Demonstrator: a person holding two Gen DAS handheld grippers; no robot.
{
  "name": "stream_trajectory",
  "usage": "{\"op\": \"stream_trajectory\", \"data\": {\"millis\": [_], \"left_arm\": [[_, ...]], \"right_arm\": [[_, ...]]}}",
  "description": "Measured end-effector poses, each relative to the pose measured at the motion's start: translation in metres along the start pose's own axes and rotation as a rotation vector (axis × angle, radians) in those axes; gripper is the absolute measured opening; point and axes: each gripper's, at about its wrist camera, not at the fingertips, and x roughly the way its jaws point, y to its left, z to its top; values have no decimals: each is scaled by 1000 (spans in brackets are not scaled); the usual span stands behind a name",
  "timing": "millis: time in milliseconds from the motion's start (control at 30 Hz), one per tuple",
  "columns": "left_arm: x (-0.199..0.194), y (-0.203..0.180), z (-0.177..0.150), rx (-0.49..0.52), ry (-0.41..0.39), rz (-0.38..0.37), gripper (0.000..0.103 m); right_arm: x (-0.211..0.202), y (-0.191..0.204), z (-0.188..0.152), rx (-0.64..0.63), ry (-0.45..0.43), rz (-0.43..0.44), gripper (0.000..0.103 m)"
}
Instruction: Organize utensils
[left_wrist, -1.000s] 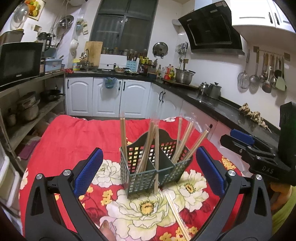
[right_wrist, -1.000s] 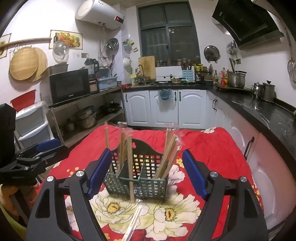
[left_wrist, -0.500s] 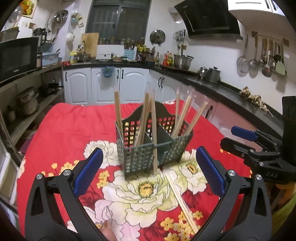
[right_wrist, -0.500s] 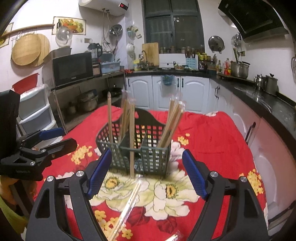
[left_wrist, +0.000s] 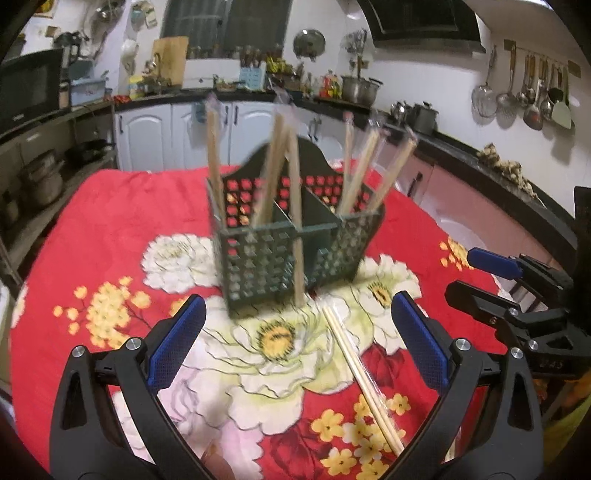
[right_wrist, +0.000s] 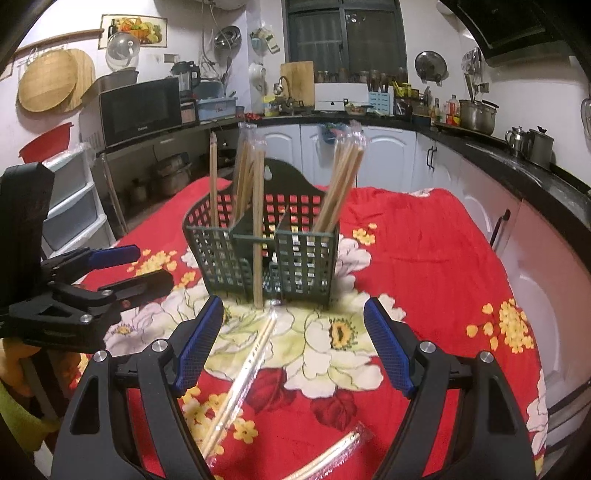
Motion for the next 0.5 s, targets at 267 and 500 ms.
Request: {"op": "stream_trajectory", "data": {"millis": [267,500], "left_arm": [[31,-7,-12,2,105,-38,93],[66,-13,-14,-4,207,-106,92]], "right_arm": [[2,-15,-28,28,64,-22,76],[7,-30,-54,71,140,-49,76]]}}
